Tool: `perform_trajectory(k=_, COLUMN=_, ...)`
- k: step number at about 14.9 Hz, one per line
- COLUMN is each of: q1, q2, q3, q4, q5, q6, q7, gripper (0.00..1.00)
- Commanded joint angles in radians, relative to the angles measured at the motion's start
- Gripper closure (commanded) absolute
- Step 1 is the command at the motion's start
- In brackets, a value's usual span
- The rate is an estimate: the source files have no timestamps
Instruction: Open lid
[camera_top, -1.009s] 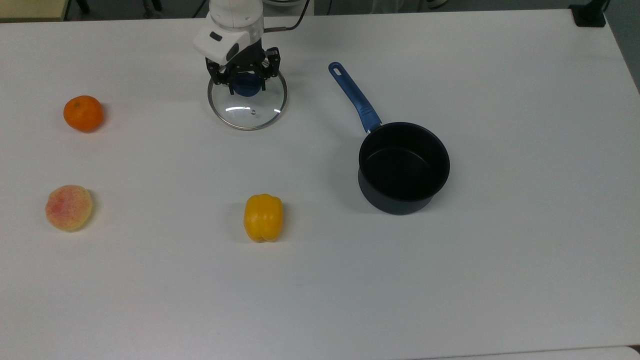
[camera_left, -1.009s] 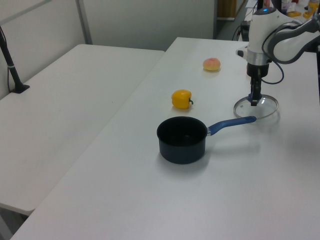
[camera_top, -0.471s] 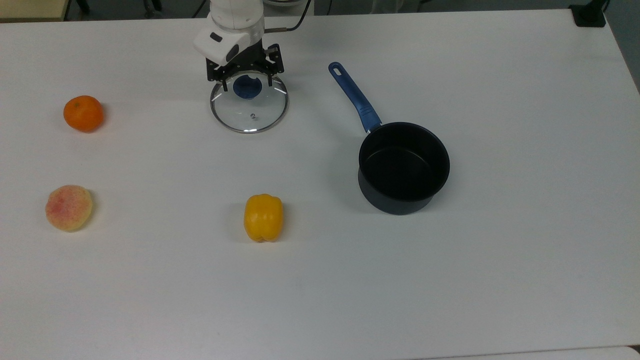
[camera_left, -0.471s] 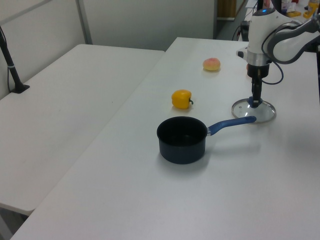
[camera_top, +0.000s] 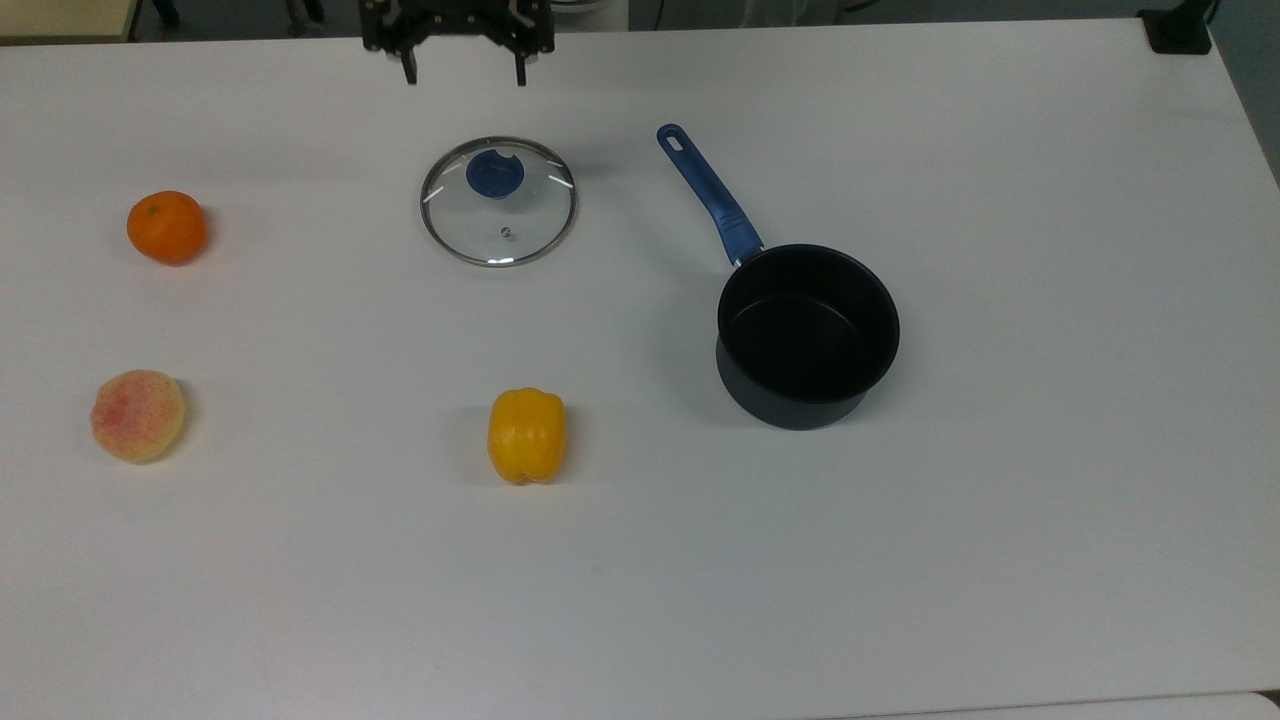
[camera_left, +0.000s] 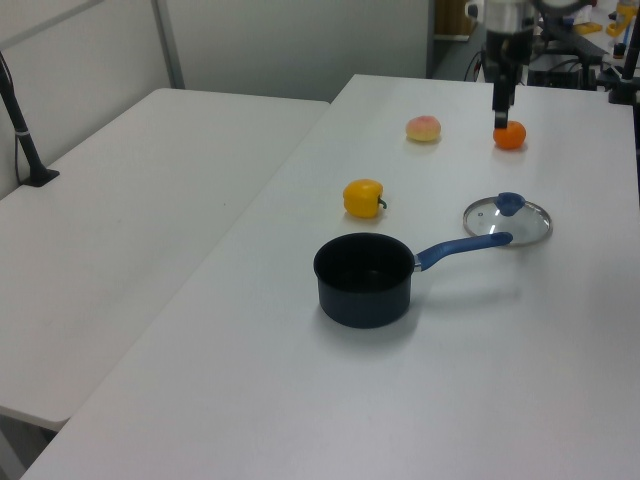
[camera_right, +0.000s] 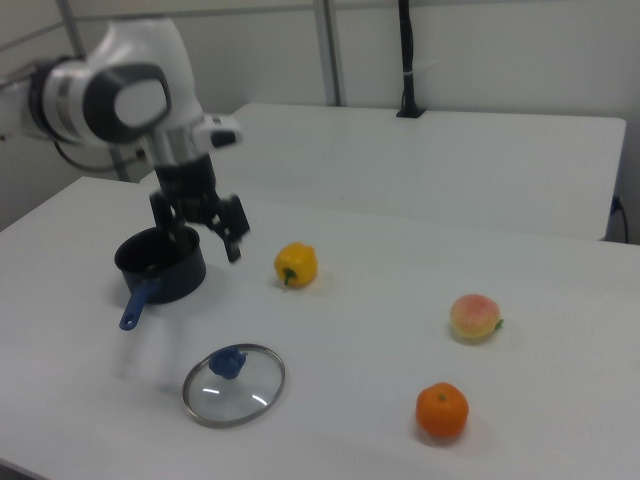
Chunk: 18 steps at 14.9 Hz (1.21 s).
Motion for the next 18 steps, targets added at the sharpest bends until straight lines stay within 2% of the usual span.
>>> perform_trajectory(k=1, q1=0.017, q2=0.014, q3=0.024, q4=0.150, q5=0.056, q6=-0.106, q7=0.120, gripper=0.00)
perform_trajectory(k=3, q1=0.017, q2=0.011, q3=0.033, q4=0.191, q5=0.123, q6=-0.129, q7=0.120, gripper=0.00)
perform_trajectory(k=7, q1=0.032, q2=0.008, q3=0.054, q4=0.225, q5=0.130, q6=-0.149, q7=0.108, gripper=0.00)
perform_trajectory(k=12, q1=0.048, q2=0.028, q3=0.019, q4=0.210, q5=0.114, q6=-0.013, q7=-0.036, gripper=0.00)
perform_trajectory(k=18, q1=0.049, q2=0.026, q3=0.013, q4=0.199, q5=0.116, q6=-0.022, q7=-0.030, gripper=0.00)
